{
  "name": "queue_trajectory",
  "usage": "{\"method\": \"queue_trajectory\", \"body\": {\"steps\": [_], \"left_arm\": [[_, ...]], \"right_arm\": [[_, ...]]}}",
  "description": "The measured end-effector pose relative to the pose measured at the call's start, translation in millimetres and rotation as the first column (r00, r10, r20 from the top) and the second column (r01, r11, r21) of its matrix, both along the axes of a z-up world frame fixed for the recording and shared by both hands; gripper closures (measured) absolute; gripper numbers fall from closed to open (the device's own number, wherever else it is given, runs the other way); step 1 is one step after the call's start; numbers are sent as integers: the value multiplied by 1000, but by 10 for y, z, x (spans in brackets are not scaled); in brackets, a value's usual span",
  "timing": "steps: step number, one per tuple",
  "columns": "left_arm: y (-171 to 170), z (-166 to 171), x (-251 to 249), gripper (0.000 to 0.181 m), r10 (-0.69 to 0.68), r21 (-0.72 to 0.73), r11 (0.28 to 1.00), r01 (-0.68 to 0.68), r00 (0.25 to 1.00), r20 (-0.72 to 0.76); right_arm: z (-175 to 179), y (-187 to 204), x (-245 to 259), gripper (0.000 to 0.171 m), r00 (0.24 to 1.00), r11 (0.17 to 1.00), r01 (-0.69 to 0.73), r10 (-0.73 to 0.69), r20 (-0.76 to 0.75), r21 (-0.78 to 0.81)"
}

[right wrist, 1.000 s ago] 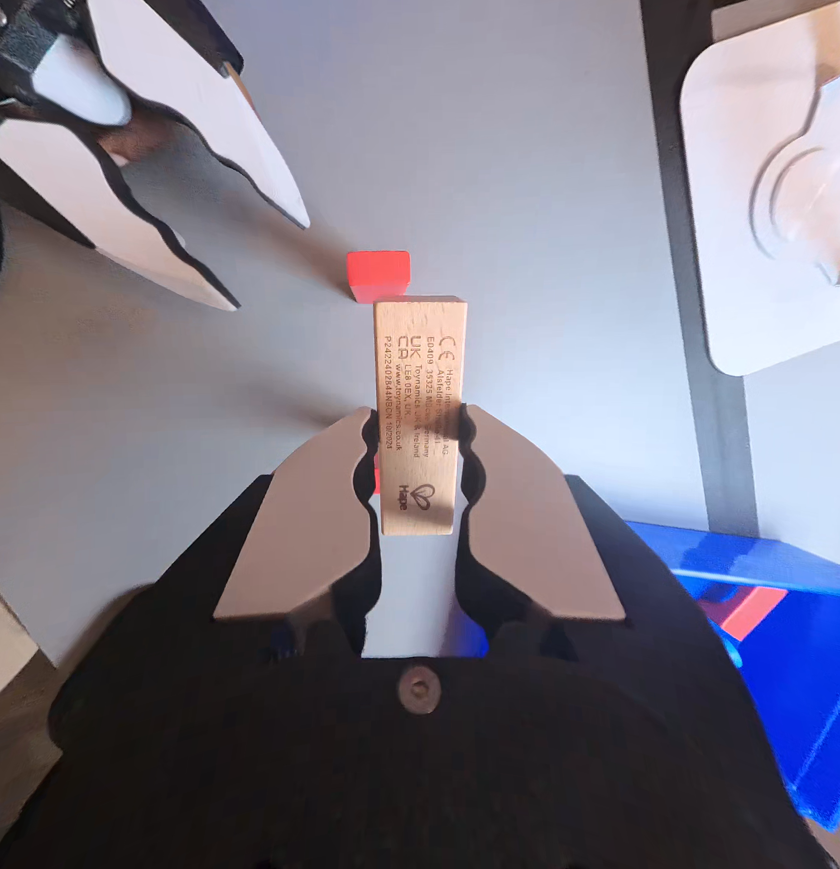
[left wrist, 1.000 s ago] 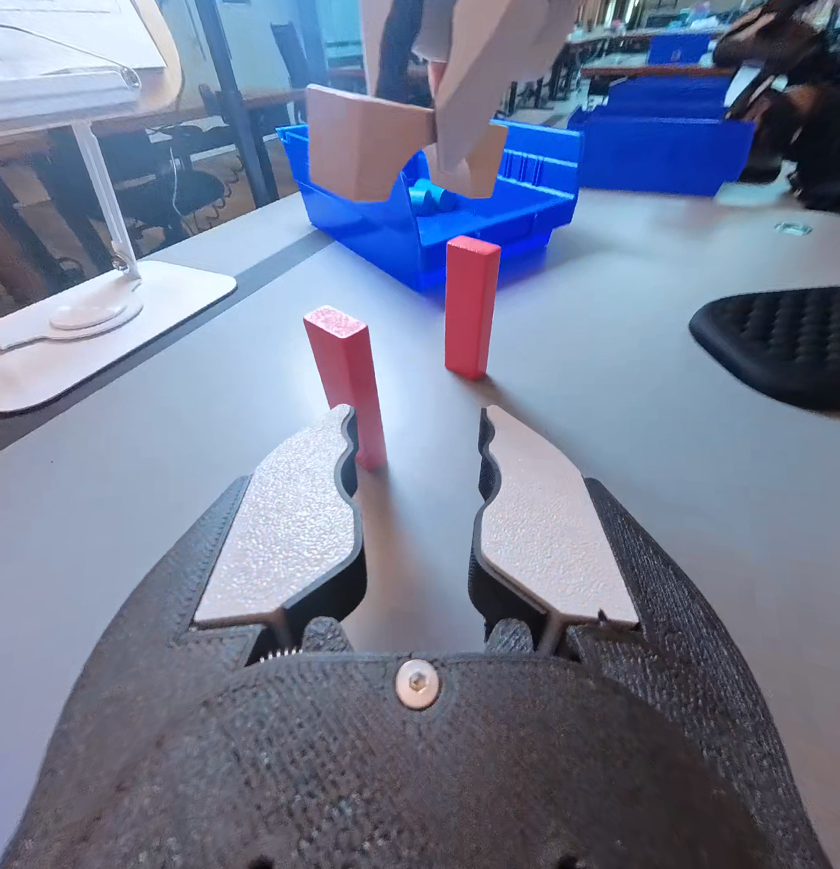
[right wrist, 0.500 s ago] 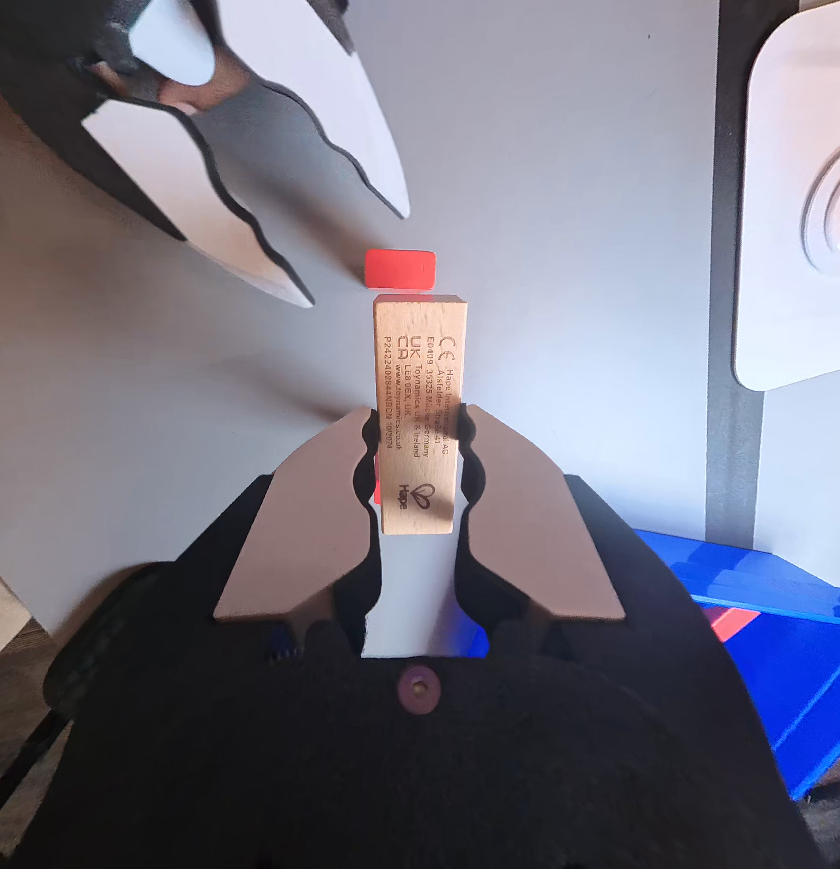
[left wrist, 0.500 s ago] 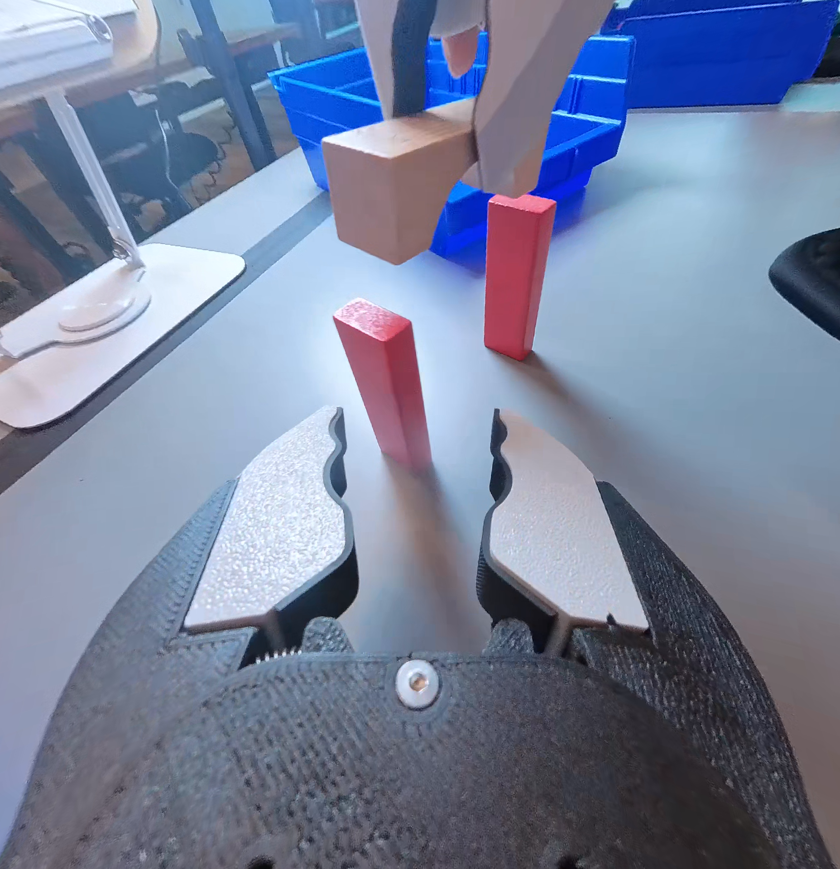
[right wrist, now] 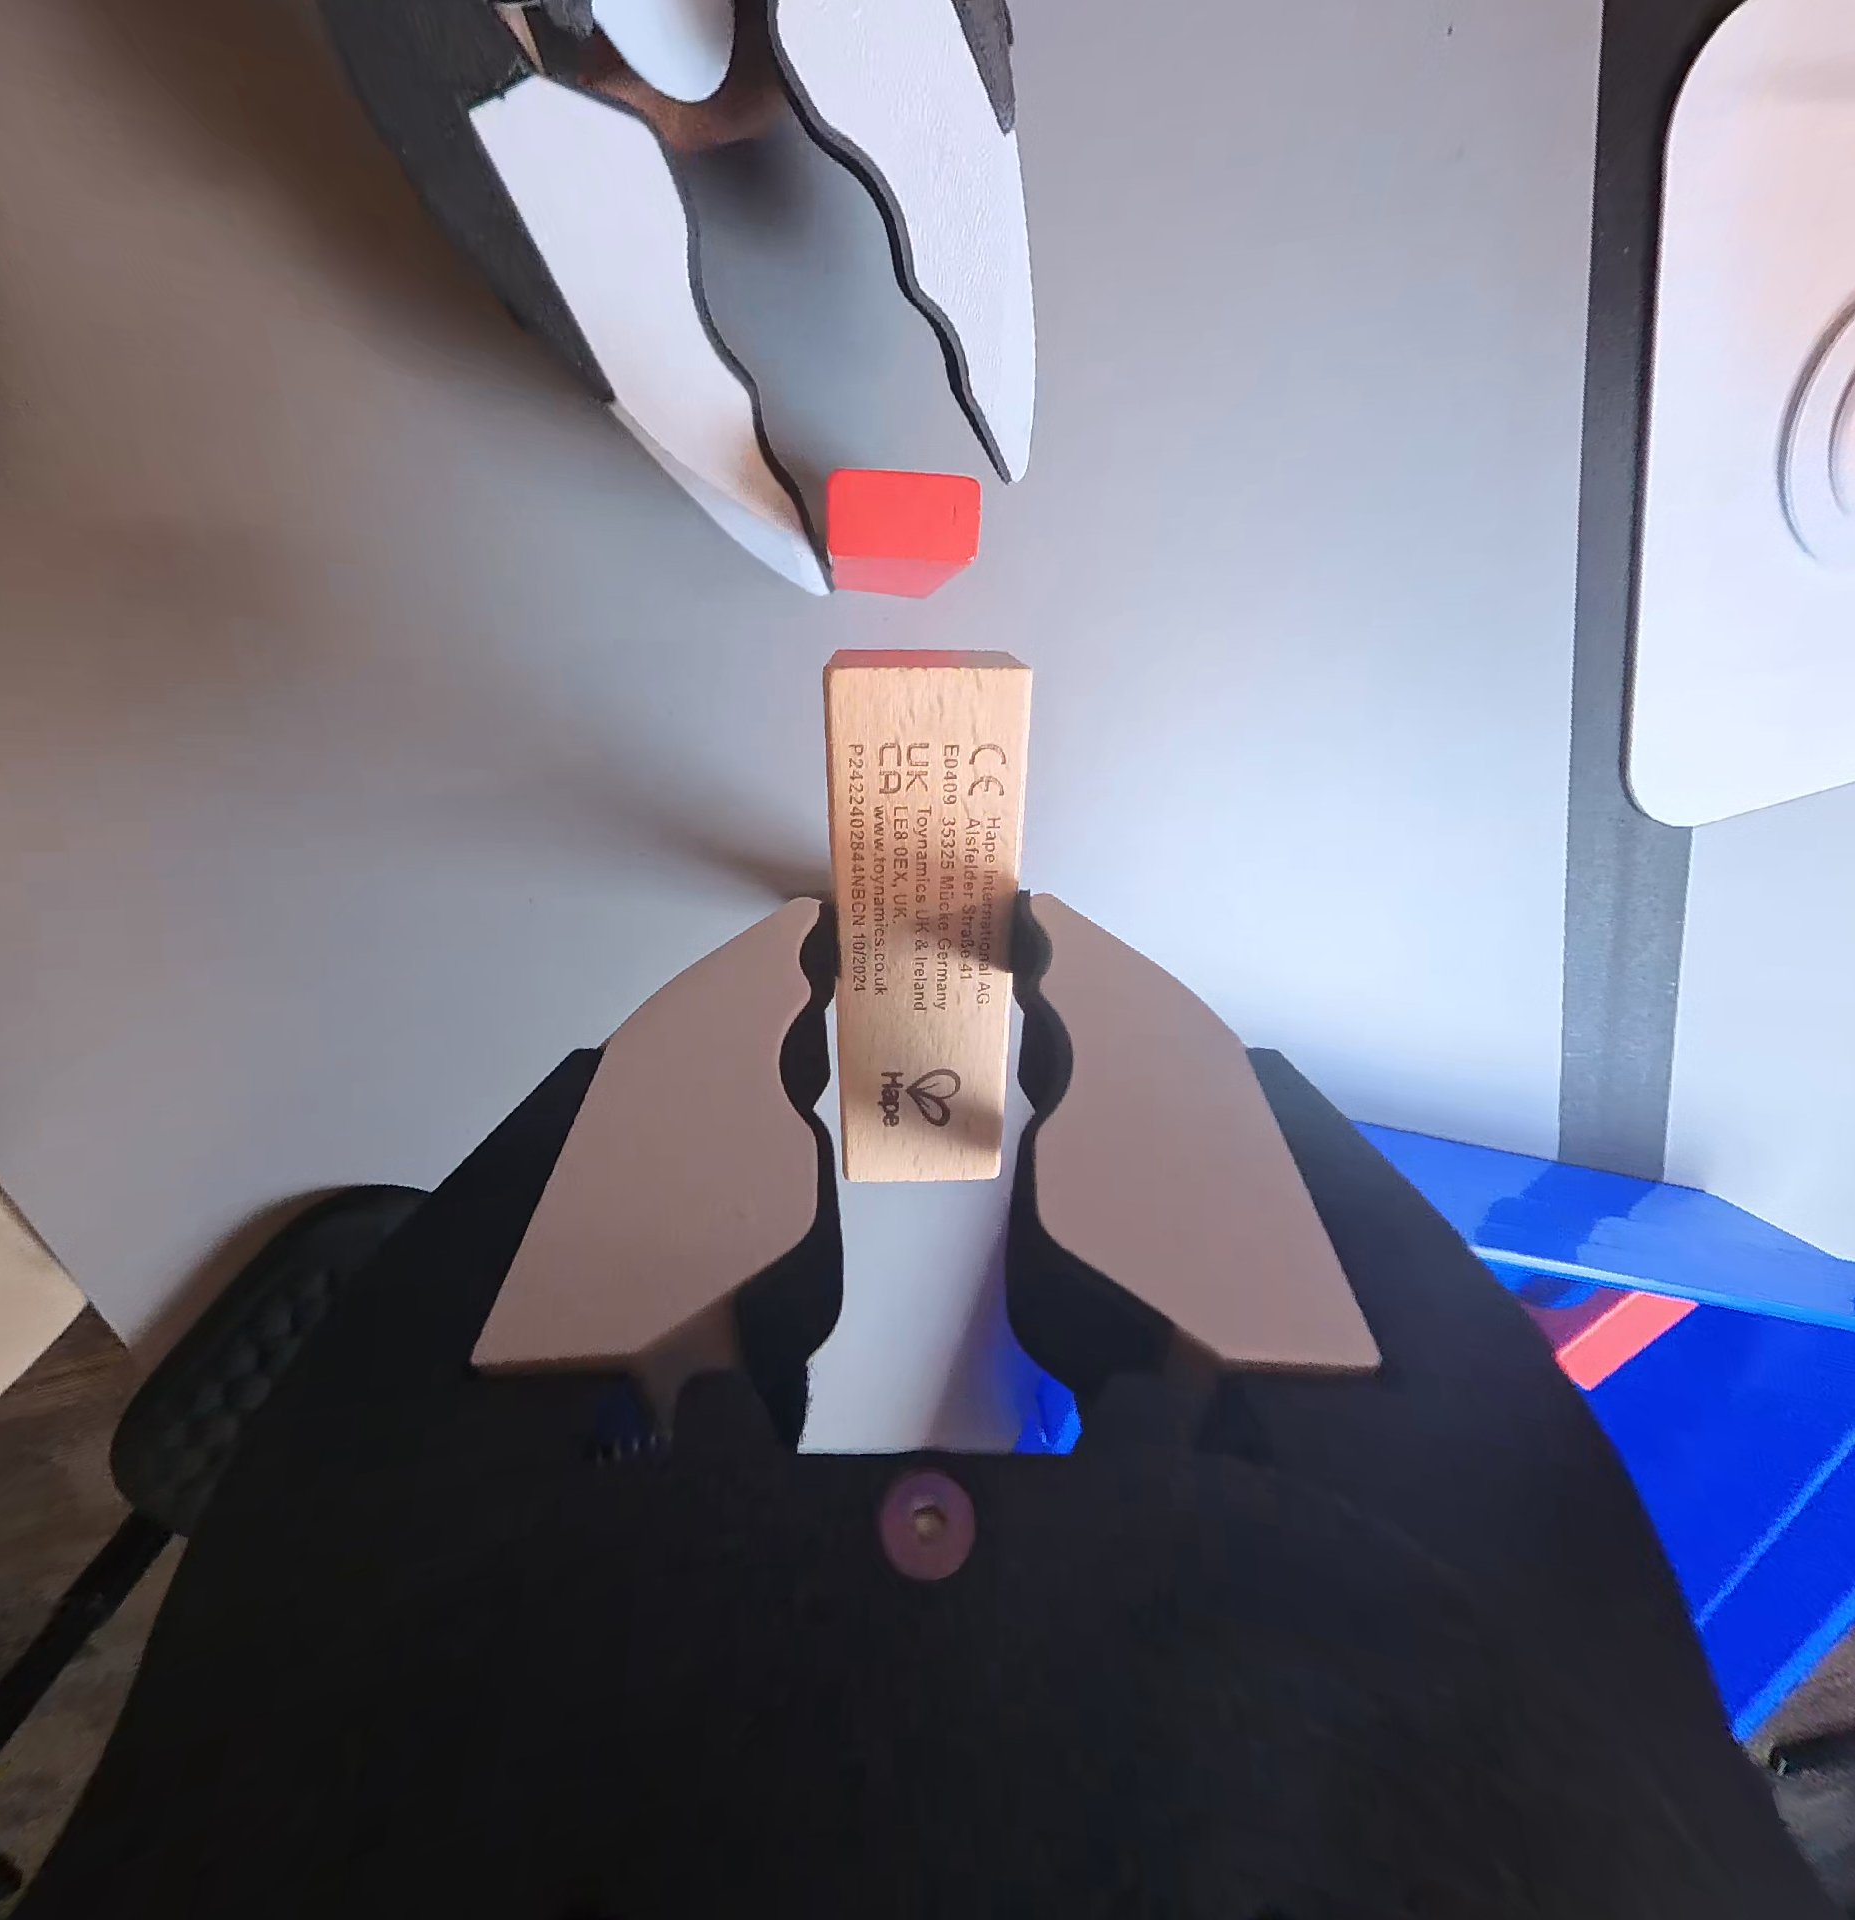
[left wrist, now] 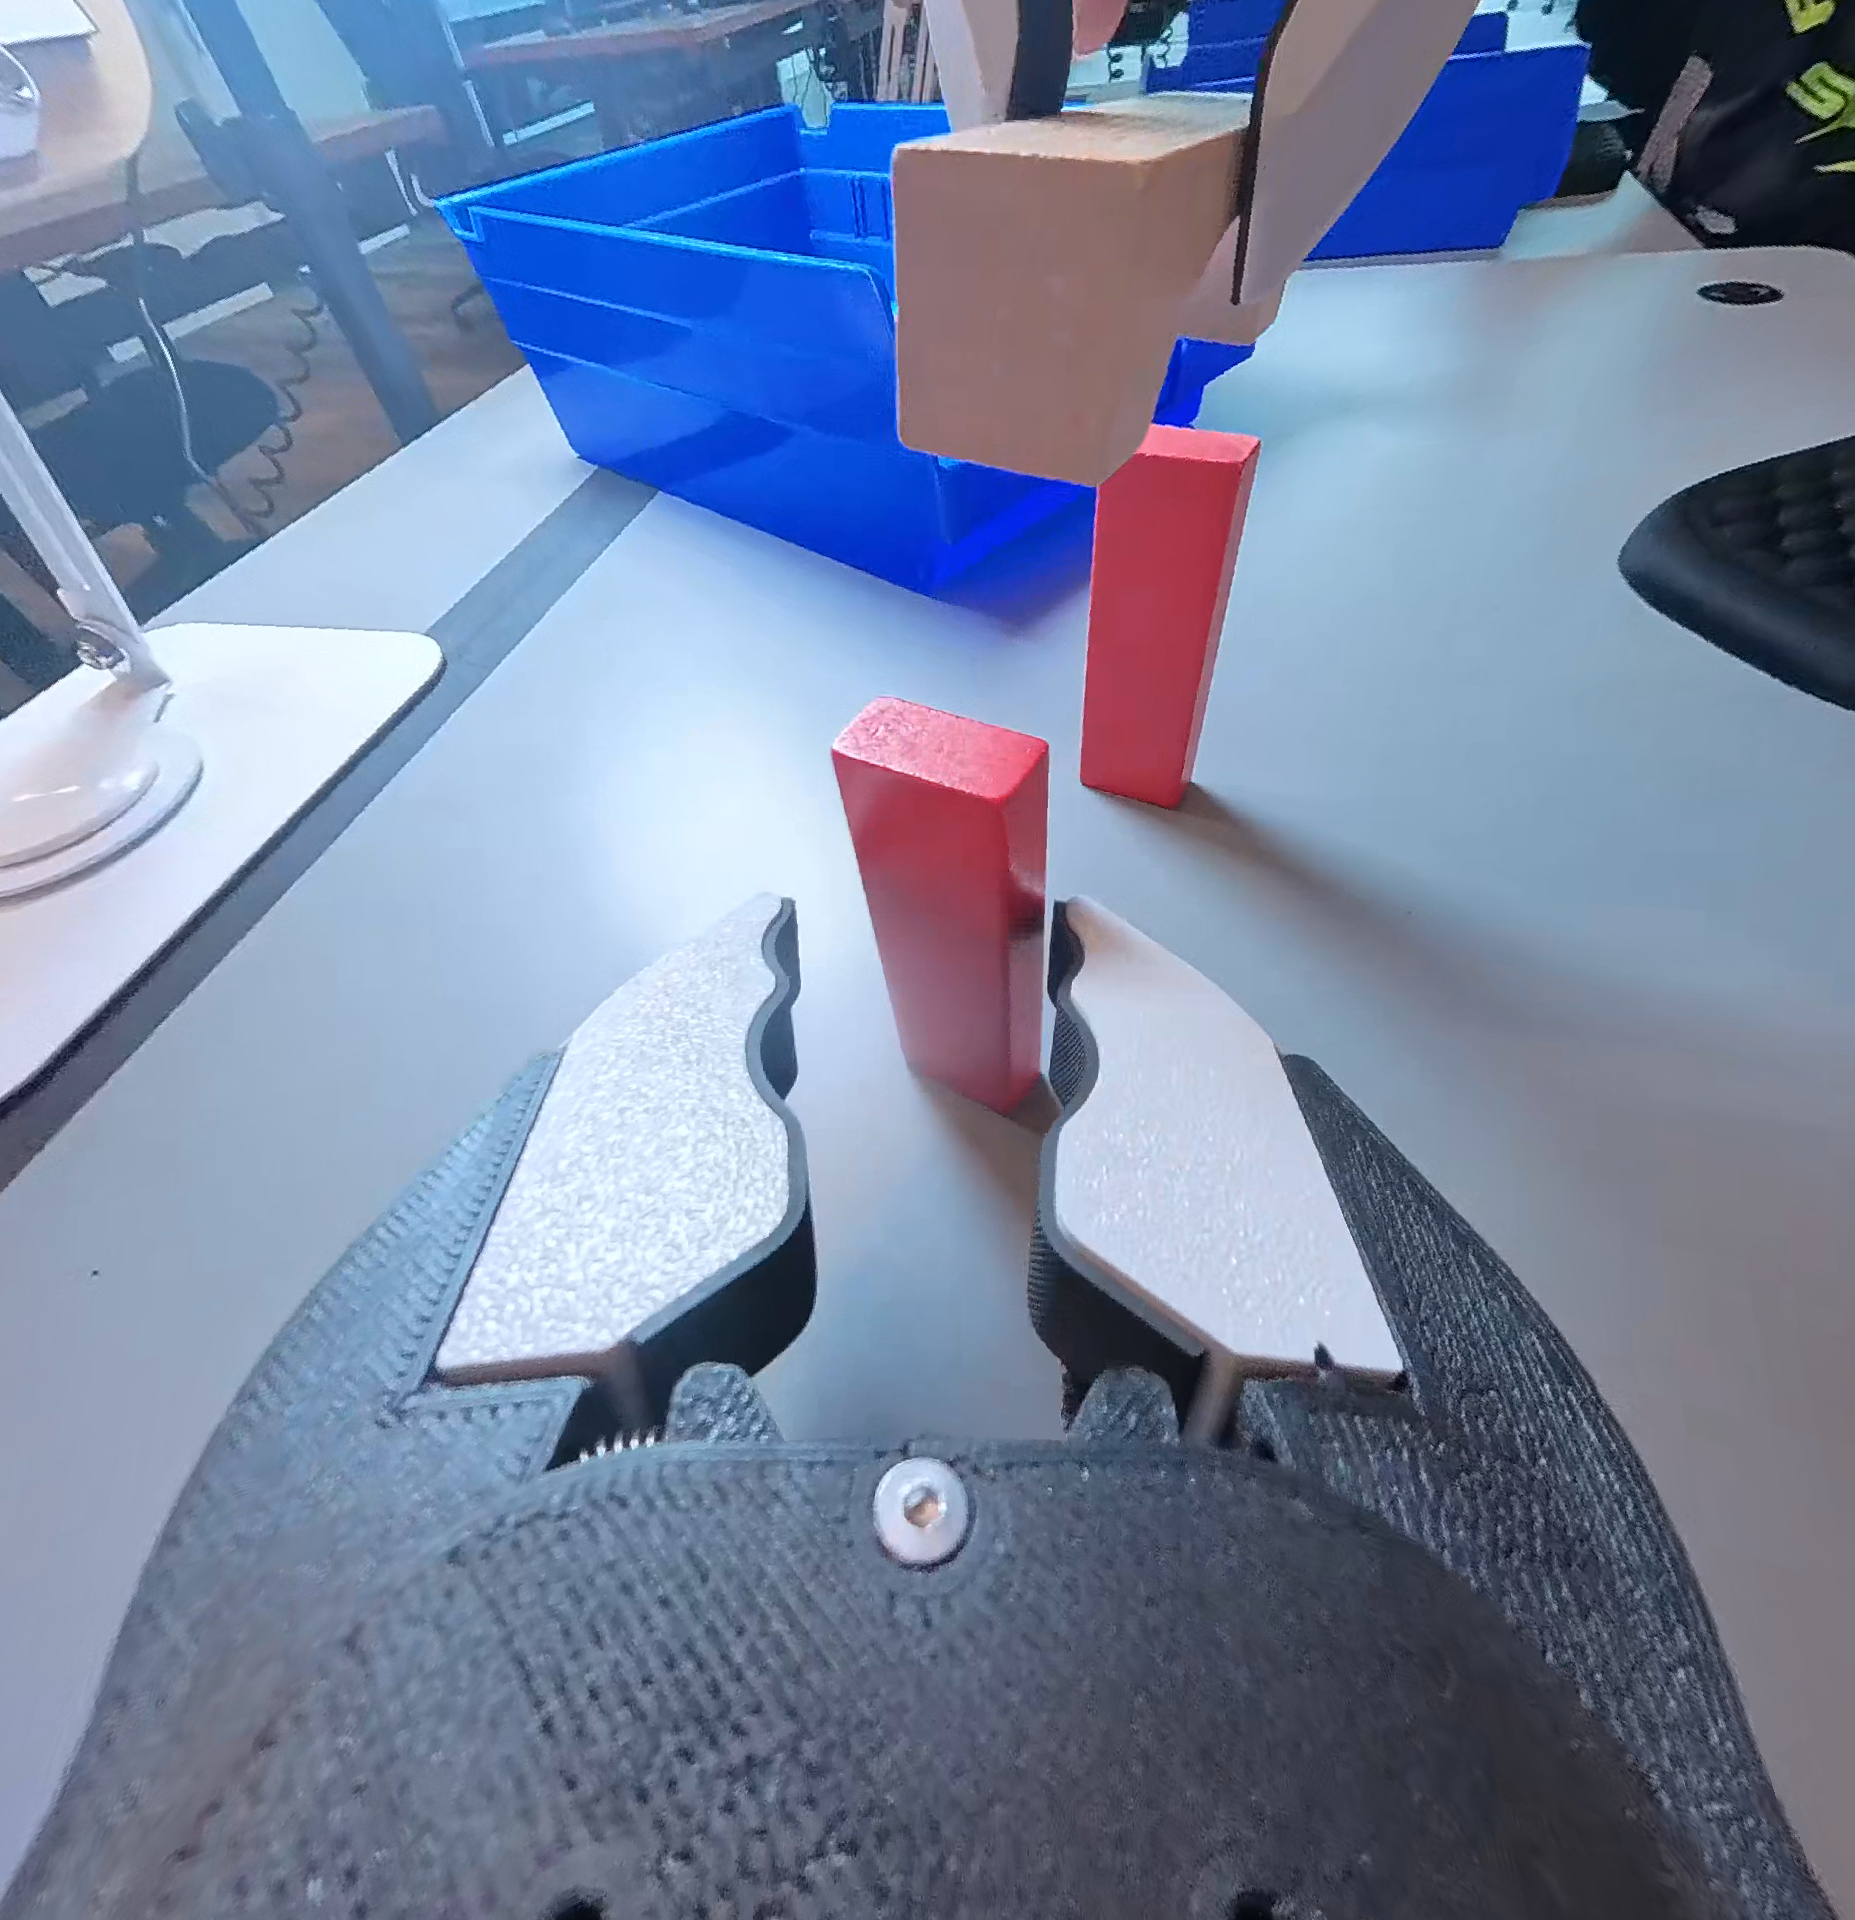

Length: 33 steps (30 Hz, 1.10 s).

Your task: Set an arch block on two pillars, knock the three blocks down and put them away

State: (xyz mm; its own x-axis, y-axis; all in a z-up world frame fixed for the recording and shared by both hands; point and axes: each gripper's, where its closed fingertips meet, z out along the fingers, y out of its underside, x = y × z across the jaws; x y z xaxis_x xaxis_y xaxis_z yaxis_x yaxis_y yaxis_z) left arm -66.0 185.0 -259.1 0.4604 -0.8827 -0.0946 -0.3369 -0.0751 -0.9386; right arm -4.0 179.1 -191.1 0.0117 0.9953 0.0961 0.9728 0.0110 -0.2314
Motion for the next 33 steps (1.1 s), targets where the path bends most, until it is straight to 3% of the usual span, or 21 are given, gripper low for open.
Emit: {"method": "queue_trajectory", "body": {"steps": [9, 17, 21, 33], "left_arm": [[-67, 7, 45, 133, -124, -51, 991, 126, 992, 32], [-62, -7, 76, 134, -148, -76, 986, 150, 989, 33], [-63, -6, 80, 146, -152, -75, 985, 154, 988, 33], [-110, 17, 237, 148, -204, -49, 977, 206, 978, 37]], "right_arm": [[26, -47, 57, 138, 1000, 1000, -5, 5, -11, -23], [208, -178, 120, 138, 999, 998, -43, 42, -26, -35], [298, -185, 137, 138, 998, 999, -42, 41, -43, -25], [283, -179, 179, 138, 998, 999, -37, 36, -49, -29]]}}
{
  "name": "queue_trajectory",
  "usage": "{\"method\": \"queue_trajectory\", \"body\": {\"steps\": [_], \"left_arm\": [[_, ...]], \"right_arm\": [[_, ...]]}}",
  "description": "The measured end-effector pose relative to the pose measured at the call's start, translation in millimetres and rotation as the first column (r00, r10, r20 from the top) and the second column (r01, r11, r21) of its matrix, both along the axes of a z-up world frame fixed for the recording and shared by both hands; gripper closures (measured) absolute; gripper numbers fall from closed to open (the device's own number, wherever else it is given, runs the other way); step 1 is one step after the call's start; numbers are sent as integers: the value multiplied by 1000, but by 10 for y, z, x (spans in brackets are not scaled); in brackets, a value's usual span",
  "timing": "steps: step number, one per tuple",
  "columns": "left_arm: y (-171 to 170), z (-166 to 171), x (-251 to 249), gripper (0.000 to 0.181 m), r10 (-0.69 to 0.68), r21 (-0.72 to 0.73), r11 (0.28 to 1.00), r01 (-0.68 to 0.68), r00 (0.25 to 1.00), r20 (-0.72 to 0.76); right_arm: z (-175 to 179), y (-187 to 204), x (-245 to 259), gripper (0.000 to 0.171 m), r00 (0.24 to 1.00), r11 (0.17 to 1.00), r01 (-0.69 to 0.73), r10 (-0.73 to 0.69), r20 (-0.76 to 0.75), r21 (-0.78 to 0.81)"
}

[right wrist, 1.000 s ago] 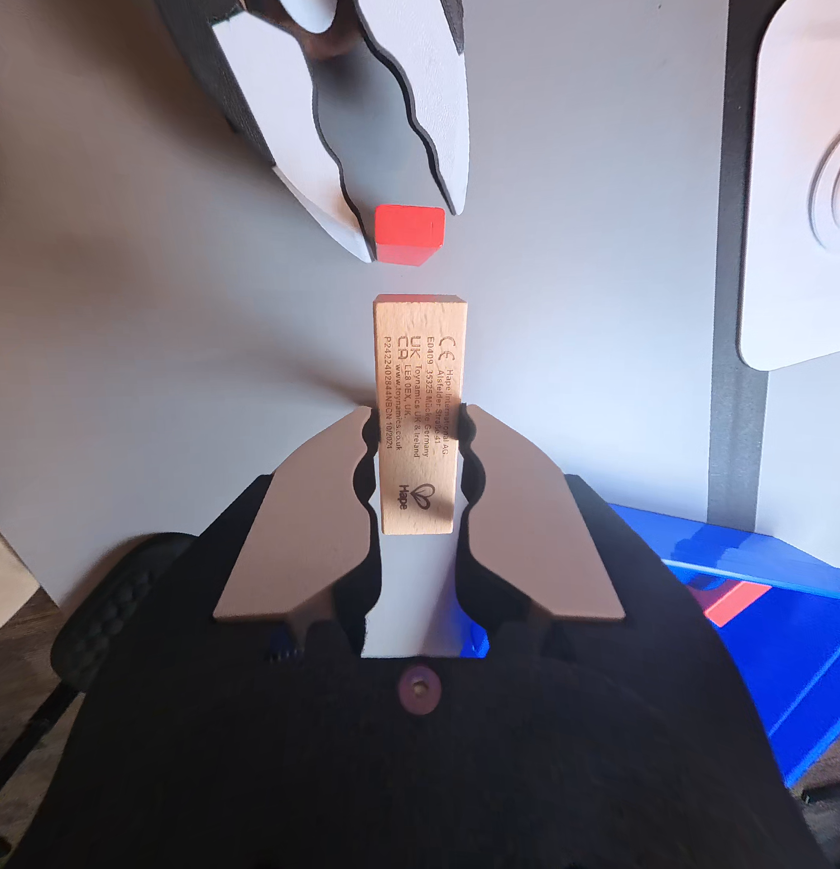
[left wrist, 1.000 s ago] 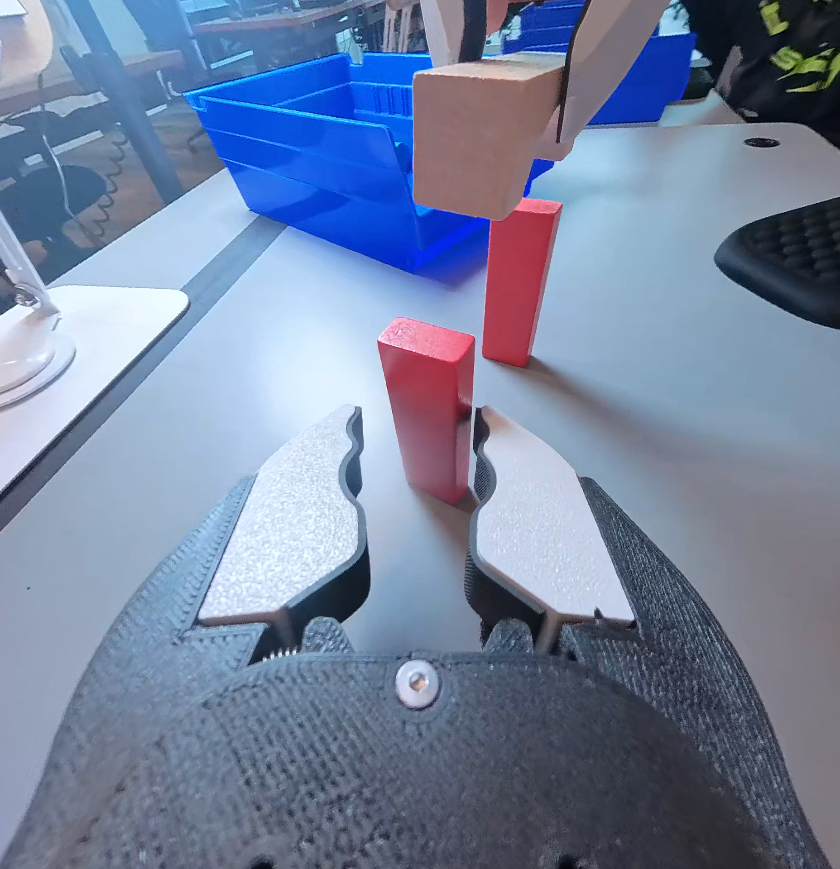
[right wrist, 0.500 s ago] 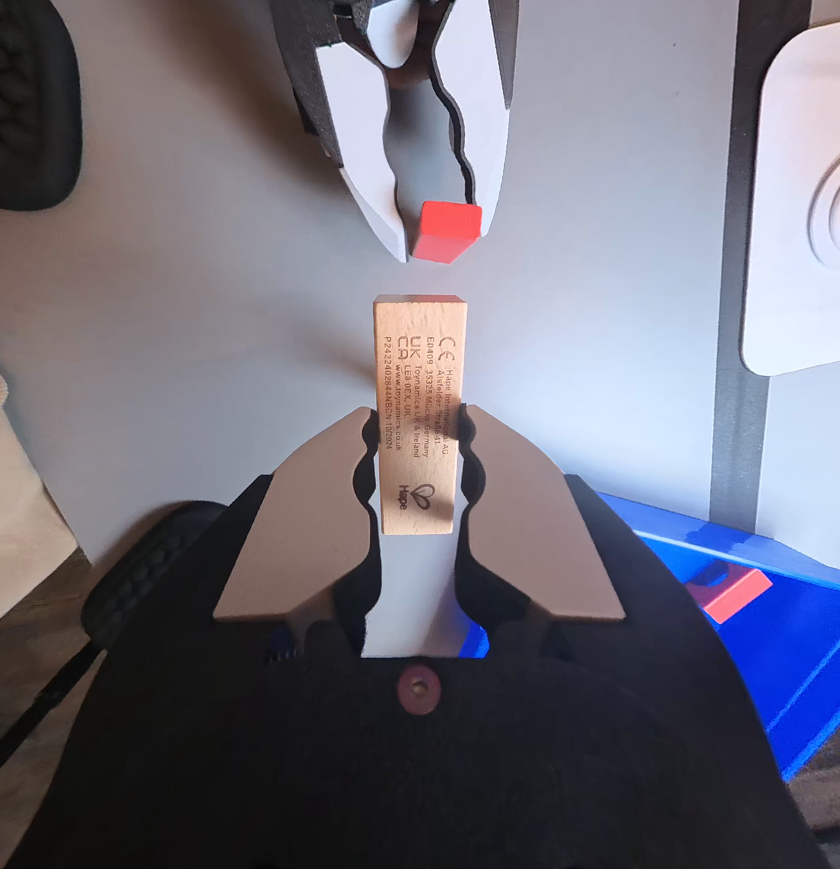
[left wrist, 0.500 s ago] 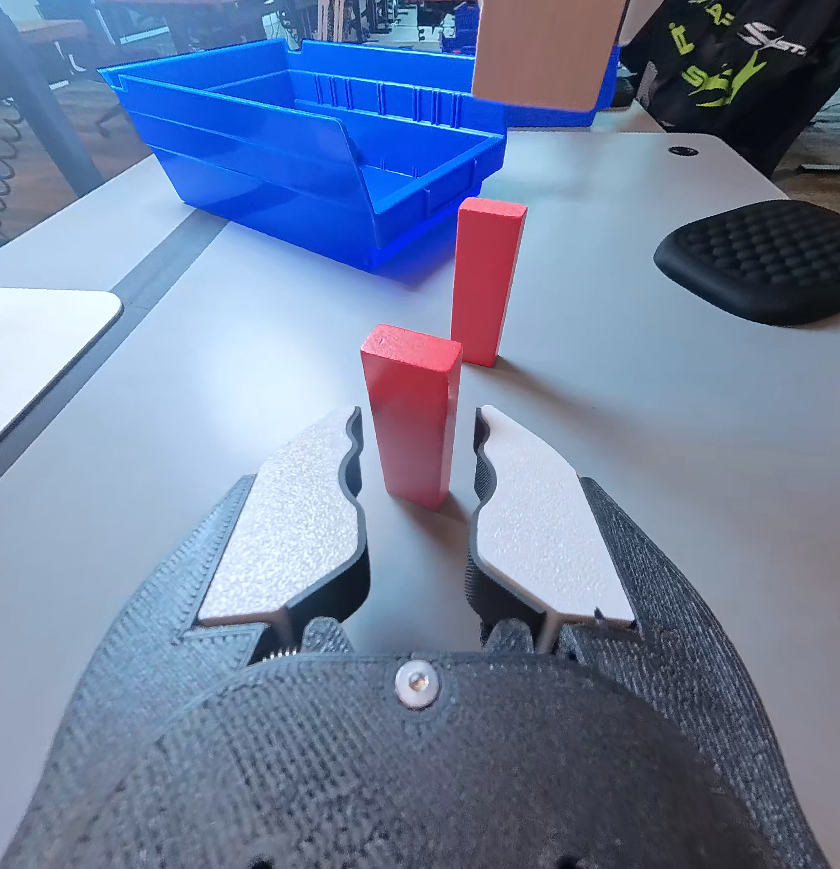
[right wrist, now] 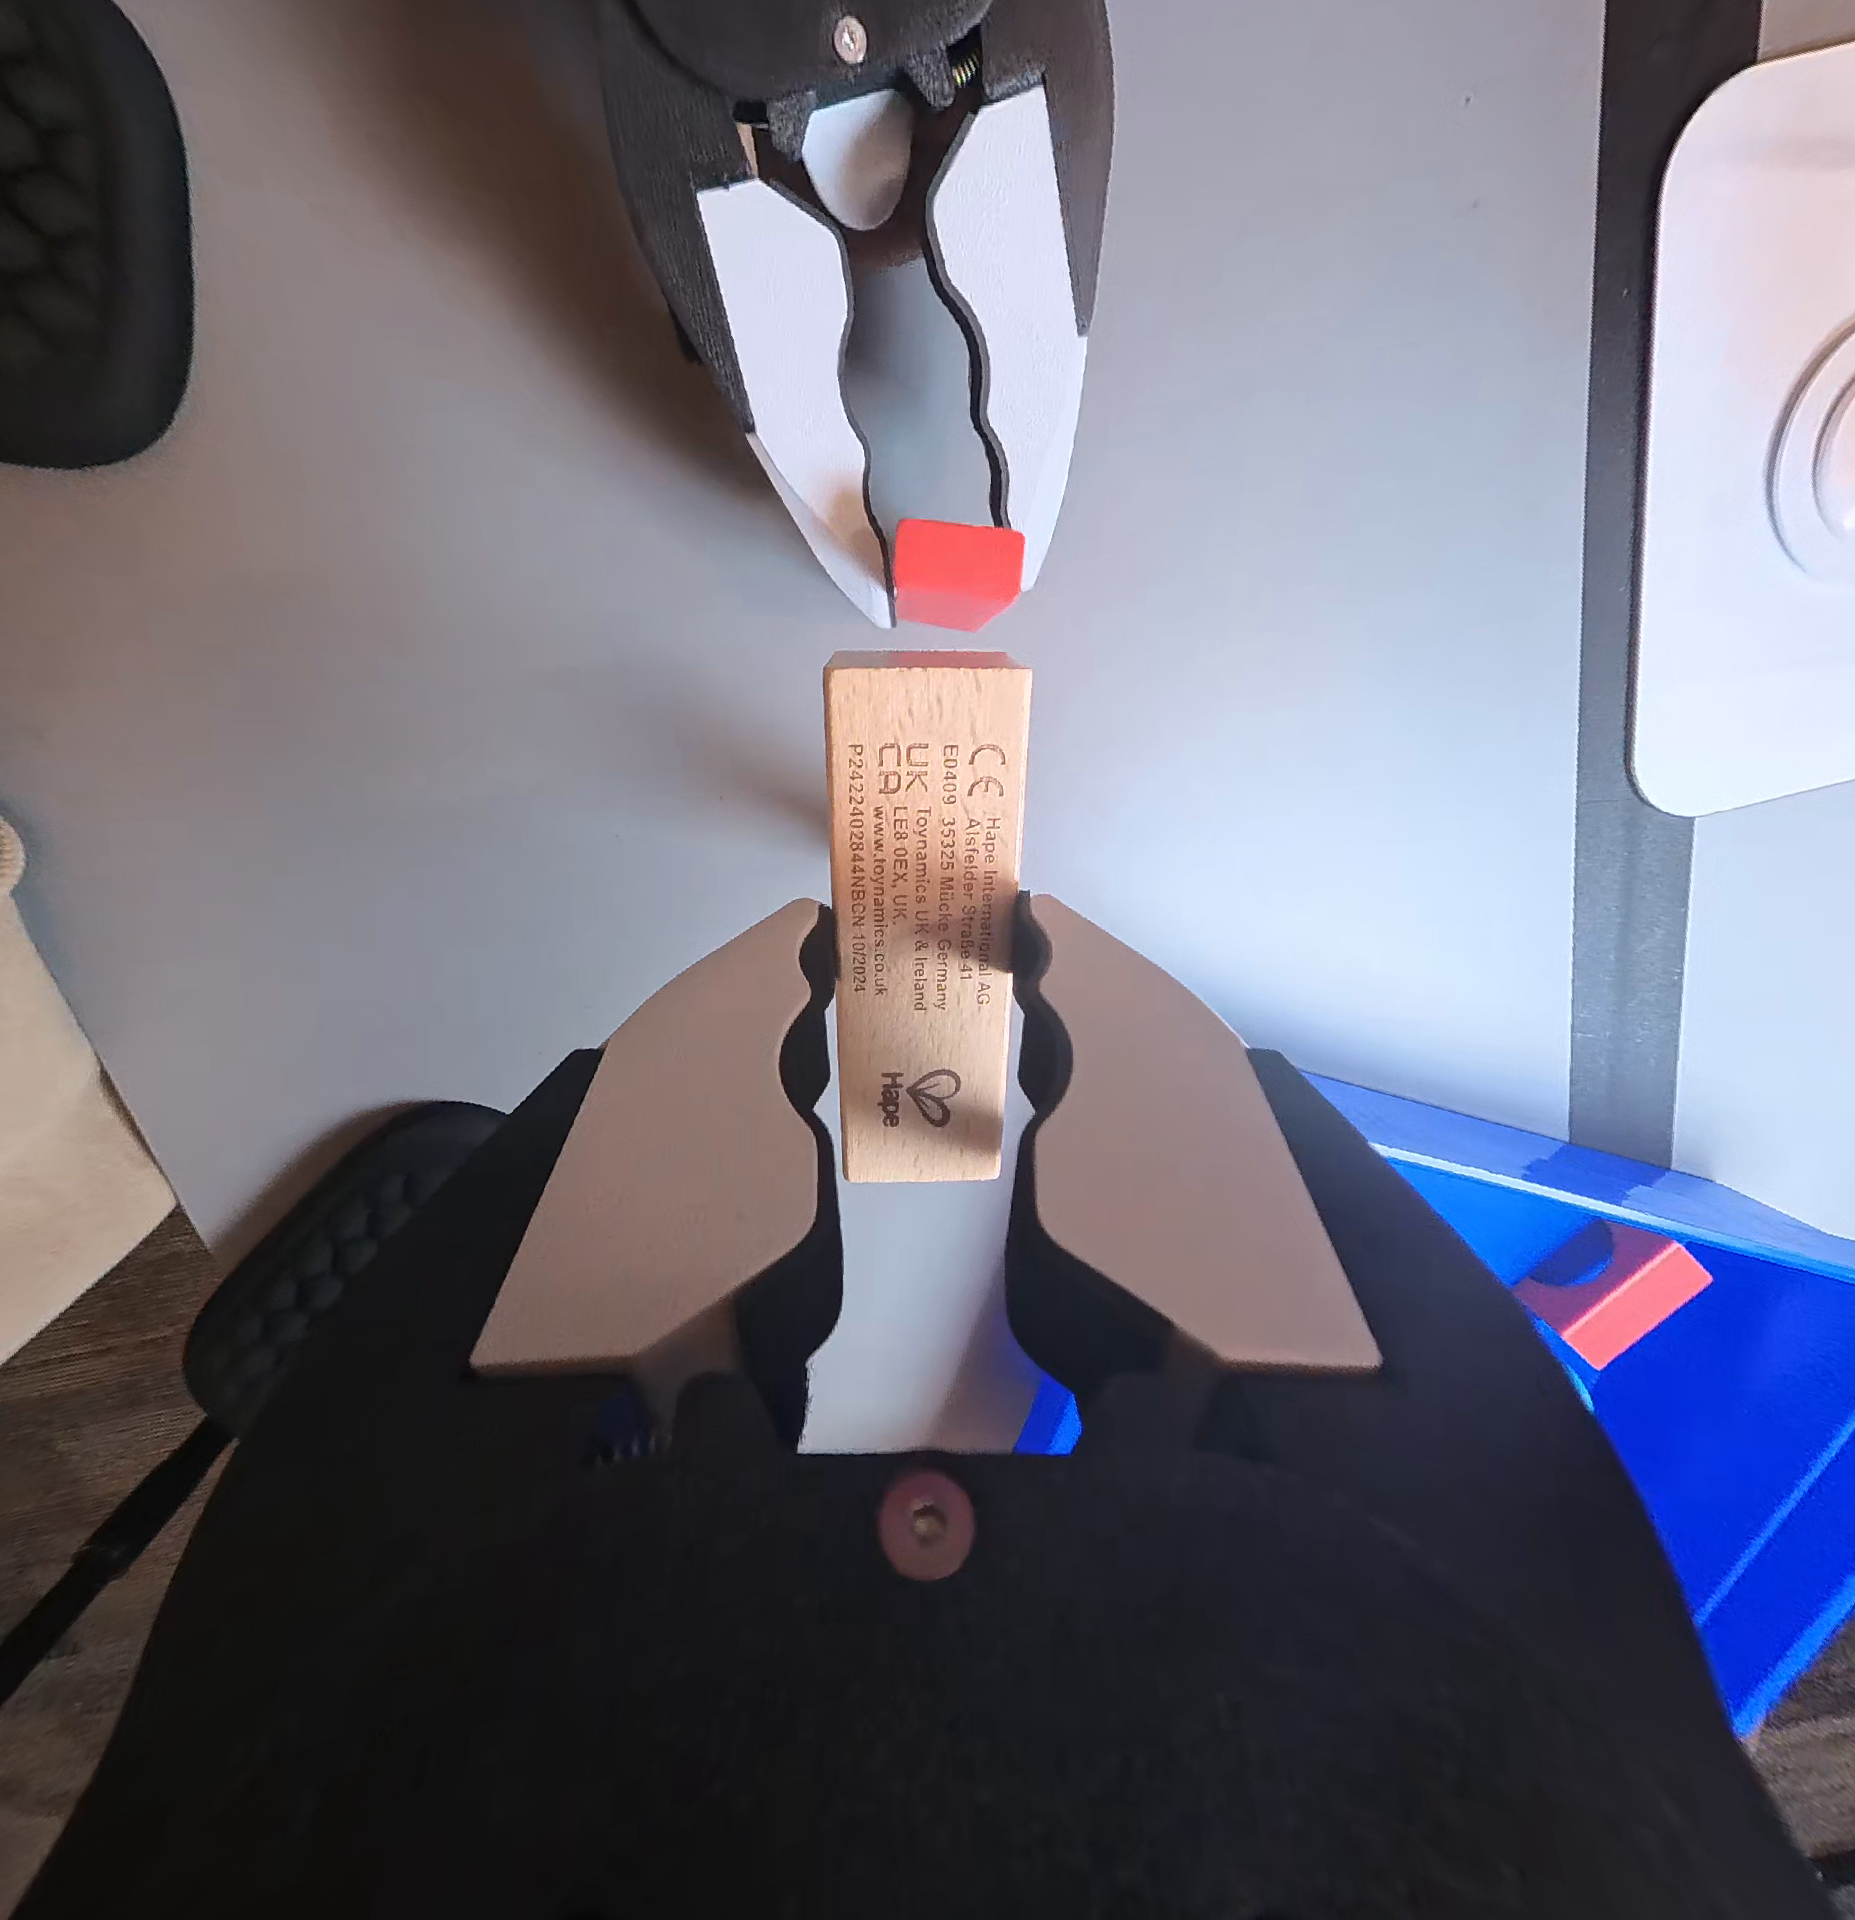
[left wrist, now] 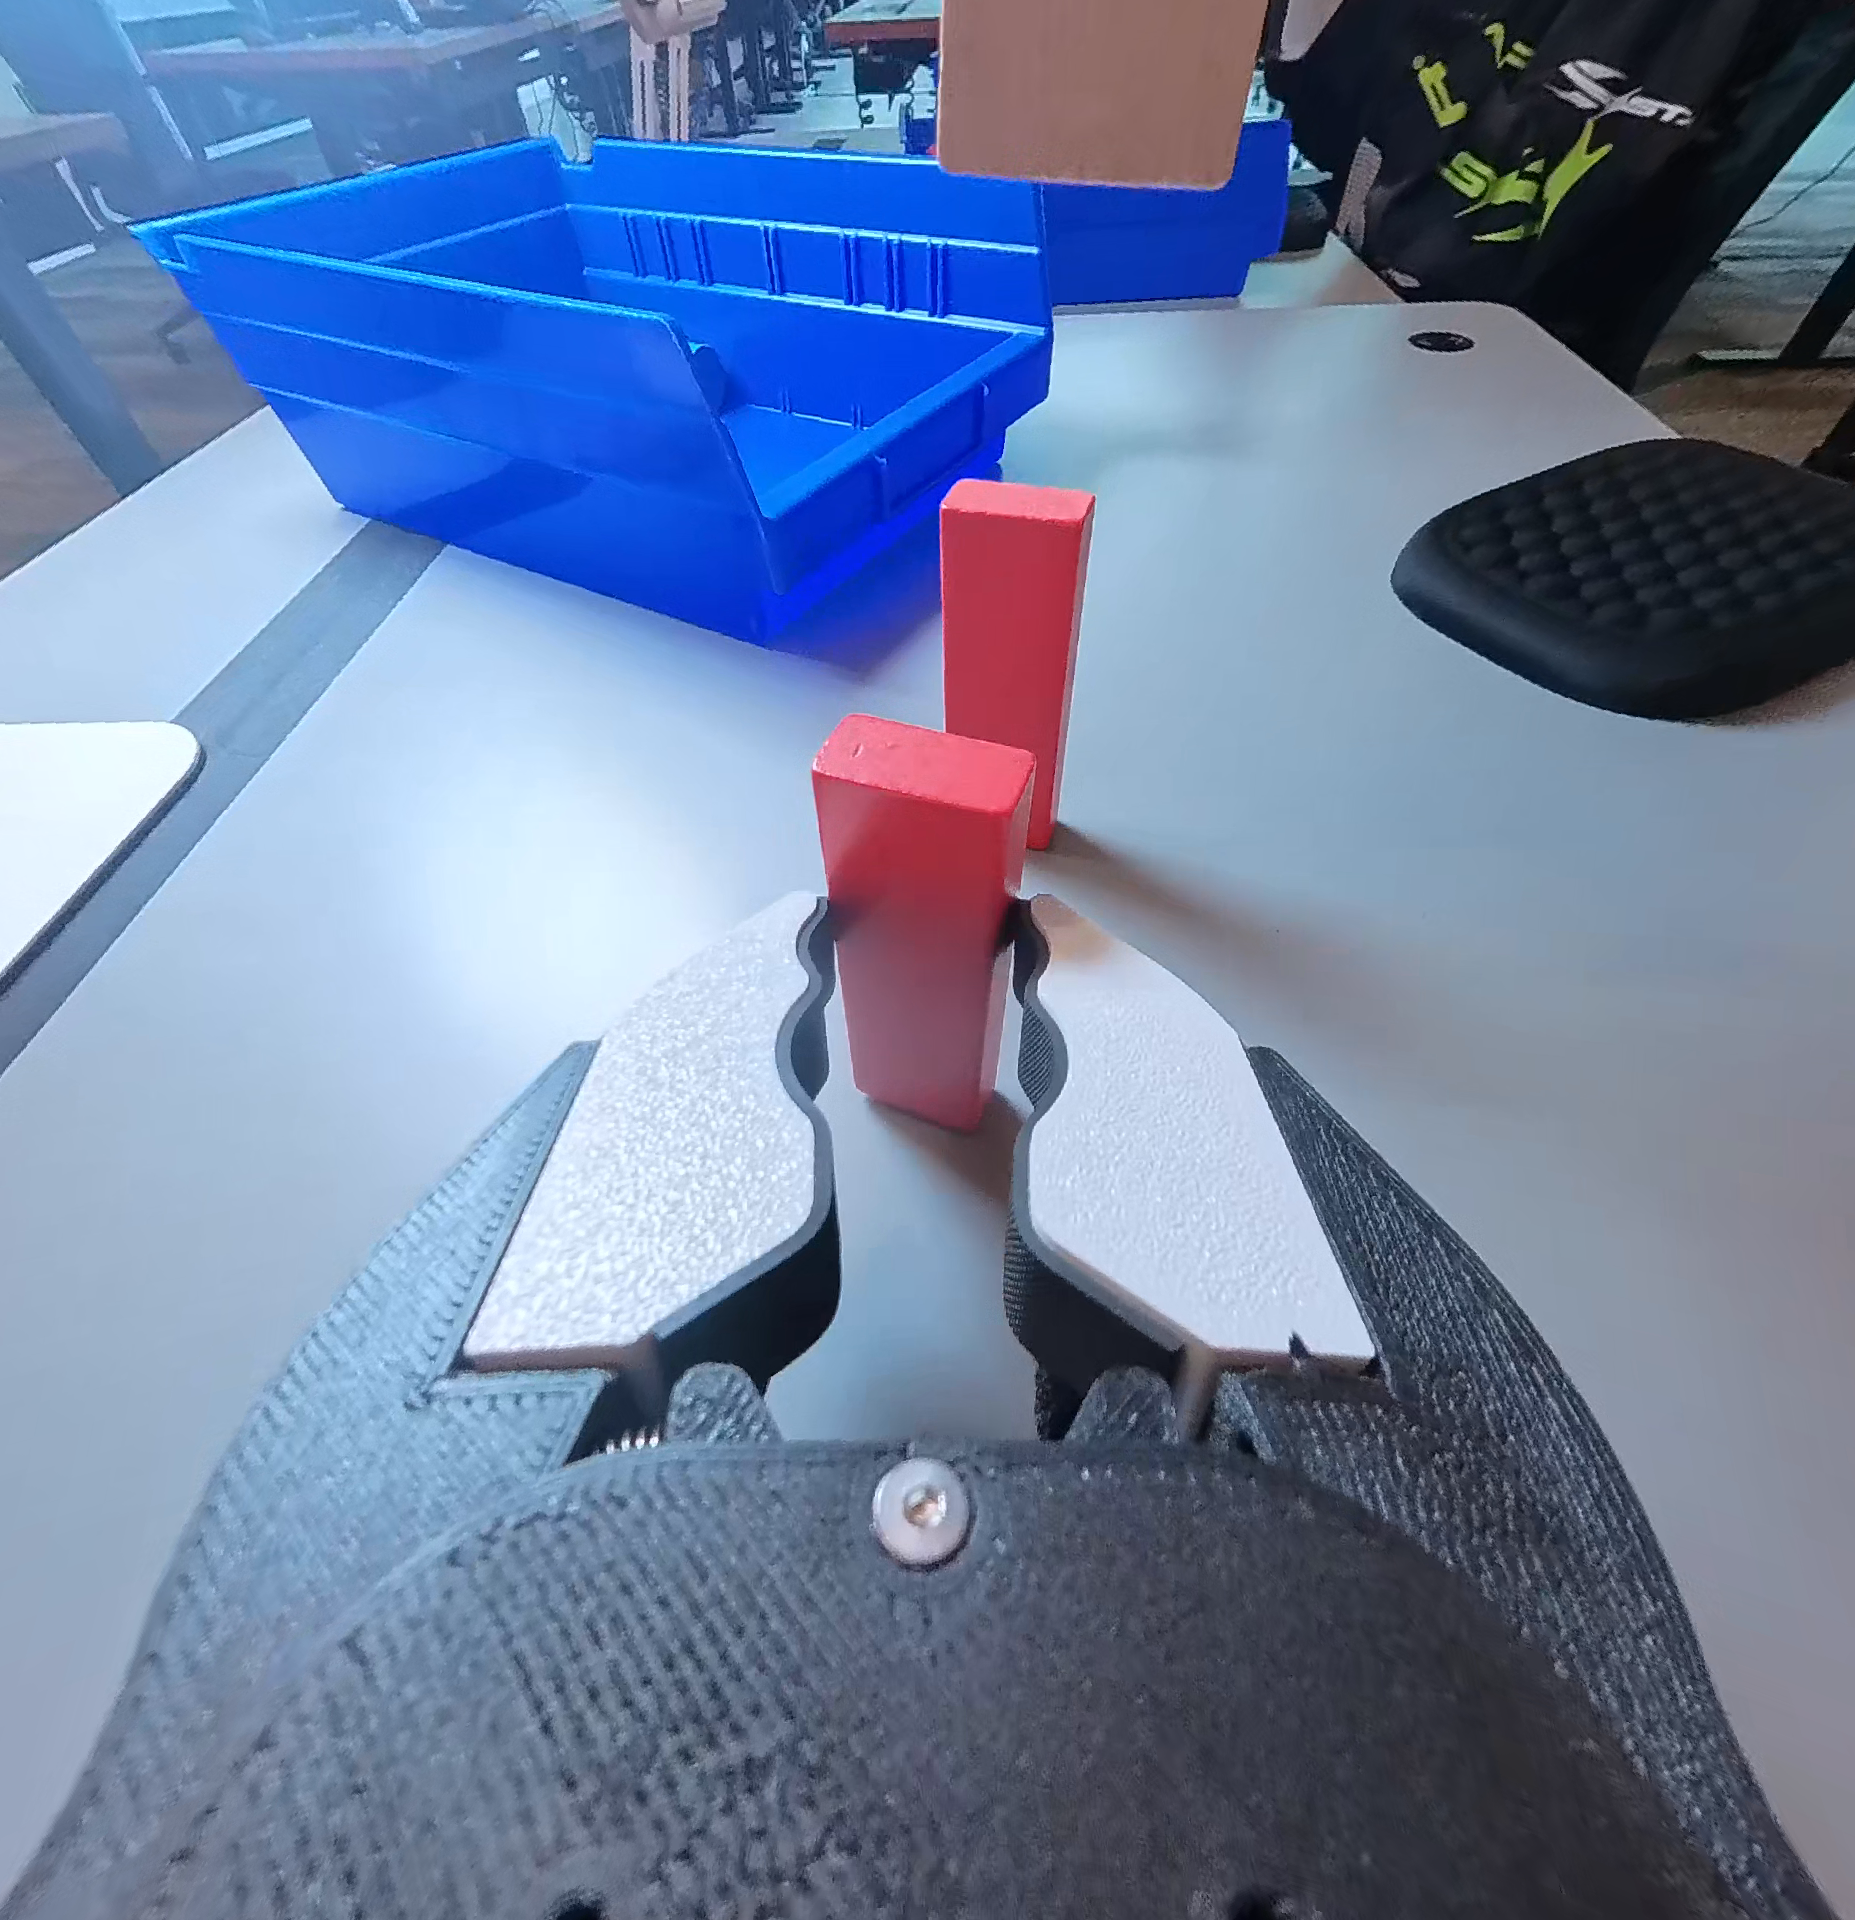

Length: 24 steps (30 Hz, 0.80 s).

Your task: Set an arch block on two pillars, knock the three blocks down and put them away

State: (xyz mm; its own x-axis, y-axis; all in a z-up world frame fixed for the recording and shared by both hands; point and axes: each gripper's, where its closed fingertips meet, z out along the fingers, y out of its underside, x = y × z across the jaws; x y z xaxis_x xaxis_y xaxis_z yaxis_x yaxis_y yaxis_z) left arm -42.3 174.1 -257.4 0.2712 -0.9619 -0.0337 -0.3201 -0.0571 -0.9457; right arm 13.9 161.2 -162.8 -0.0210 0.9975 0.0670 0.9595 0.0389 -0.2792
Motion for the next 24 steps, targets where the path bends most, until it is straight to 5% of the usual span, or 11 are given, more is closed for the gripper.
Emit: {"method": "queue_trajectory", "body": {"steps": [24], "left_arm": [[68, -22, 22, 148, 27, -17, 1000, -27, 1000, -10]], "right_arm": [[-121, 62, 46, 138, 1000, 1000, 17, -17, -1, -15]]}}
